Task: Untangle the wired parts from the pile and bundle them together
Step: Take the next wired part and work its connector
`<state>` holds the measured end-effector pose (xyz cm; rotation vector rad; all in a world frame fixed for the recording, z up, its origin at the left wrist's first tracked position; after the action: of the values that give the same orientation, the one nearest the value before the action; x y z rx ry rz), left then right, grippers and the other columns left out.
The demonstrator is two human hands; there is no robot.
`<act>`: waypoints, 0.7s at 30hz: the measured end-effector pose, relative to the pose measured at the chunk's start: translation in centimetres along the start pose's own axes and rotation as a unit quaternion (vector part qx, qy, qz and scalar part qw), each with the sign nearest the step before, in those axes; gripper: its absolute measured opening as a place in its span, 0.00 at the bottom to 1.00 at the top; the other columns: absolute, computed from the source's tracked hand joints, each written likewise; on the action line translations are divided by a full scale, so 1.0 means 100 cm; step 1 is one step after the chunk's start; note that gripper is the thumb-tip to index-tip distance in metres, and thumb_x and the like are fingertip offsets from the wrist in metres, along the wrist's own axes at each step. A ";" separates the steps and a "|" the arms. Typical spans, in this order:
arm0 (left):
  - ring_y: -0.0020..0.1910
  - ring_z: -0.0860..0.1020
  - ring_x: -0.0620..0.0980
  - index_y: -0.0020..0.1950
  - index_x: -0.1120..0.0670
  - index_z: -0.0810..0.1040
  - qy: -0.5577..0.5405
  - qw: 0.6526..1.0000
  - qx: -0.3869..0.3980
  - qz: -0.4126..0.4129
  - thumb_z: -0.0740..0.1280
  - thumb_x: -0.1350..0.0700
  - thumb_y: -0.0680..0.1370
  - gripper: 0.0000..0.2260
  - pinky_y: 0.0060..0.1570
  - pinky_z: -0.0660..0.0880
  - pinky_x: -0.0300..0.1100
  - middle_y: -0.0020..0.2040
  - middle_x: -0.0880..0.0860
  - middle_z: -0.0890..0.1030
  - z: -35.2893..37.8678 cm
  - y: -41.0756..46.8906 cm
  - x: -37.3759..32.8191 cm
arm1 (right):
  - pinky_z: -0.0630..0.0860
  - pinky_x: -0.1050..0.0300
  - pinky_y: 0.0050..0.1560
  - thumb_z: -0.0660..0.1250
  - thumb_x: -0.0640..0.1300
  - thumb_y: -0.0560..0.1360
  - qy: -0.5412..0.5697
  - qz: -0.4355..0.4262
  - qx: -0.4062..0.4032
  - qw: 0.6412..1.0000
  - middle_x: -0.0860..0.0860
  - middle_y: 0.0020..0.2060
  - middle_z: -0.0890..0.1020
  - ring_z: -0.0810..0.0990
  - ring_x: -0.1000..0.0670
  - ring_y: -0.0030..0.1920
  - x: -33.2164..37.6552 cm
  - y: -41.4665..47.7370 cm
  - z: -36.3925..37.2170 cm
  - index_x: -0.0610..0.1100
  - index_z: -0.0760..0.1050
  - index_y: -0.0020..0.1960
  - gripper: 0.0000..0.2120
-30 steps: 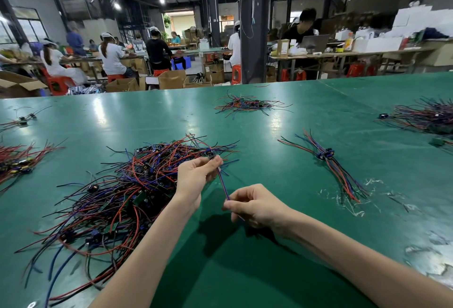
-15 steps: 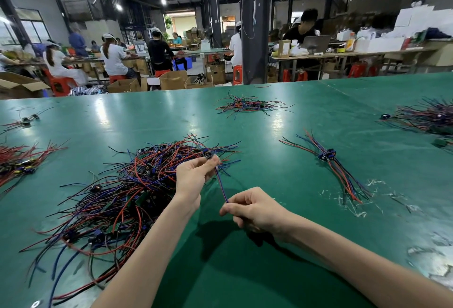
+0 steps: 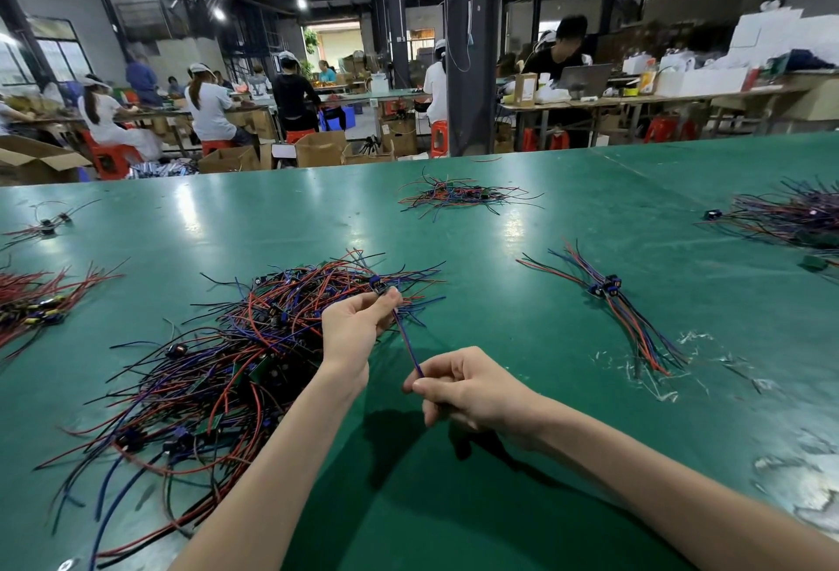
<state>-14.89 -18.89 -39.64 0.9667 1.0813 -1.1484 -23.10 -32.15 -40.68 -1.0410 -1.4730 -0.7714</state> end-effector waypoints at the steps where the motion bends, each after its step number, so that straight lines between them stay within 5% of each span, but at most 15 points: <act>1: 0.35 0.73 0.47 0.37 0.58 0.82 -0.003 1.000 -0.003 0.000 0.73 0.61 0.72 0.04 0.39 0.71 0.35 0.36 0.54 0.80 -0.001 0.000 0.000 | 0.55 0.67 0.17 0.62 0.37 0.79 0.001 -0.003 0.009 1.000 0.52 0.26 0.80 0.59 0.58 0.16 0.000 -0.001 0.001 0.40 0.75 0.50 0.04; 7: 0.39 0.74 0.50 0.37 0.57 0.82 -0.033 0.999 -0.001 -0.020 0.71 0.61 0.73 0.05 0.47 0.72 0.43 0.37 0.55 0.81 0.000 -0.004 -0.003 | 0.55 0.65 0.16 0.63 0.41 0.79 0.003 0.008 0.052 0.999 0.50 0.30 0.83 0.58 0.56 0.17 0.000 -0.002 0.002 0.41 0.73 0.53 0.05; 12: 0.31 0.78 0.44 0.41 0.61 0.80 -0.090 0.992 0.054 -0.064 0.69 0.63 0.75 0.04 0.39 0.77 0.36 0.33 0.51 0.83 0.015 -0.012 0.001 | 0.53 0.67 0.17 0.61 0.55 0.78 -0.011 0.043 0.023 0.999 0.41 0.43 0.85 0.60 0.57 0.17 0.002 0.002 -0.018 0.41 0.76 0.52 0.17; 18: 0.25 0.77 0.44 0.40 0.63 0.80 -0.063 0.980 0.142 -0.124 0.70 0.61 0.74 0.05 0.26 0.74 0.34 0.30 0.52 0.81 0.041 -0.036 0.016 | 0.53 0.66 0.15 0.62 0.45 0.79 0.063 -0.020 -0.087 0.994 0.38 0.37 0.82 0.61 0.57 0.15 0.003 0.008 -0.039 0.37 0.75 0.43 0.12; 21: 0.25 0.77 0.45 0.42 0.64 0.80 -0.060 0.979 0.150 -0.126 0.69 0.62 0.74 0.05 0.25 0.74 0.35 0.30 0.53 0.81 0.045 -0.038 0.020 | 0.55 0.68 0.16 0.62 0.40 0.79 0.059 -0.031 -0.096 0.993 0.44 0.31 0.81 0.62 0.57 0.16 0.004 0.008 -0.041 0.38 0.75 0.36 0.13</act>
<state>-17.80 -24.21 -40.79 0.9949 0.9698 -1.5924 -20.72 -35.45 -39.68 -1.0779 -1.3546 -1.0167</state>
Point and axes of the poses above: each hand's wrist, its own y-axis towards the middle knuckle, its own z-axis out of the palm, x = y × z, the point moved 5 cm from there along y, towards the middle knuckle
